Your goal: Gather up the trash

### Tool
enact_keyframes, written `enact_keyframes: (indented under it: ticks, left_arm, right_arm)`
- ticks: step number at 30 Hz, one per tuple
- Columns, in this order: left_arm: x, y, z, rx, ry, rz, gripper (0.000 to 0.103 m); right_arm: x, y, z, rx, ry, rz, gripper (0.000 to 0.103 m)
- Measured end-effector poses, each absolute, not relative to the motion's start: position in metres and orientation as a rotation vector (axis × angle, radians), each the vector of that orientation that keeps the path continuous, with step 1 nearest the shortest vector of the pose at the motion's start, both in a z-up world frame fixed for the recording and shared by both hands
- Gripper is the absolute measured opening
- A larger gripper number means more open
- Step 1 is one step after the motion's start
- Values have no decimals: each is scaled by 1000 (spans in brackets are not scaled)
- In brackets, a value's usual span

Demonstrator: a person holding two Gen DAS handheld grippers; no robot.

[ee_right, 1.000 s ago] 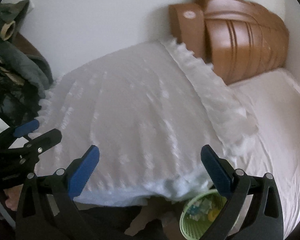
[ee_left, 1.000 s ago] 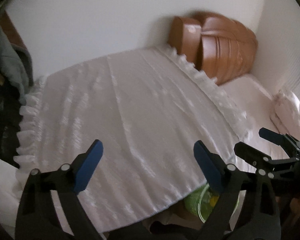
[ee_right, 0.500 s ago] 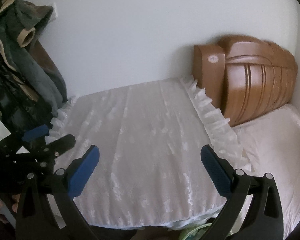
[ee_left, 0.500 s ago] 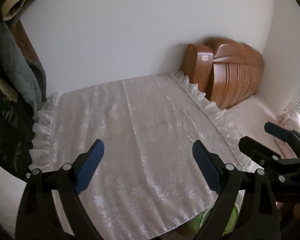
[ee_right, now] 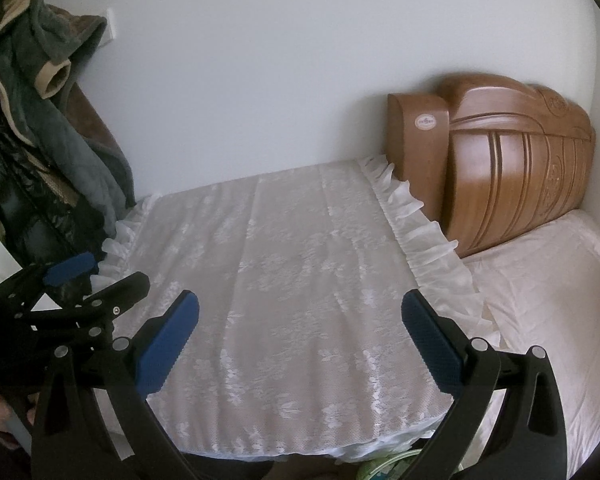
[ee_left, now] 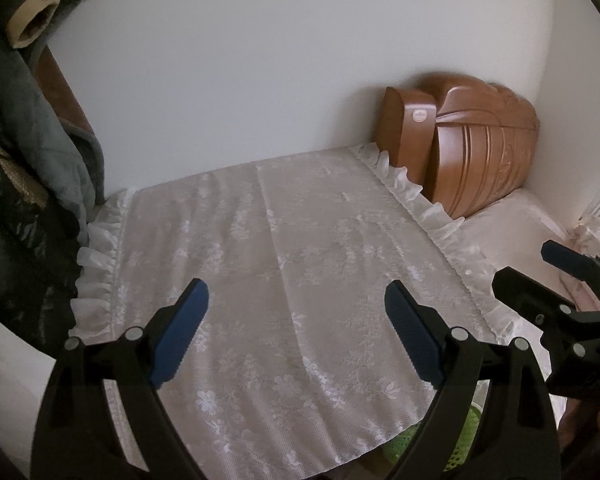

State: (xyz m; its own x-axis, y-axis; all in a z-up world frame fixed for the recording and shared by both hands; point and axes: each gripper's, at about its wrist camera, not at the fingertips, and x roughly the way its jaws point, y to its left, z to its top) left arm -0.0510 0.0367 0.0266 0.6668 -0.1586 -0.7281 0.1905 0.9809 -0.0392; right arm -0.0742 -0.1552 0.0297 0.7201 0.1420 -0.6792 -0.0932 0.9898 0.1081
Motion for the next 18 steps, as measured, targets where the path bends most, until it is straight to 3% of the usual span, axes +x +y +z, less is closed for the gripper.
enact_keyframes:
  ticks: [18]
  left_arm:
    - [-50, 32, 16, 61, 856, -193, 90]
  right_arm:
    - [-82, -165, 22, 87, 799, 93, 101]
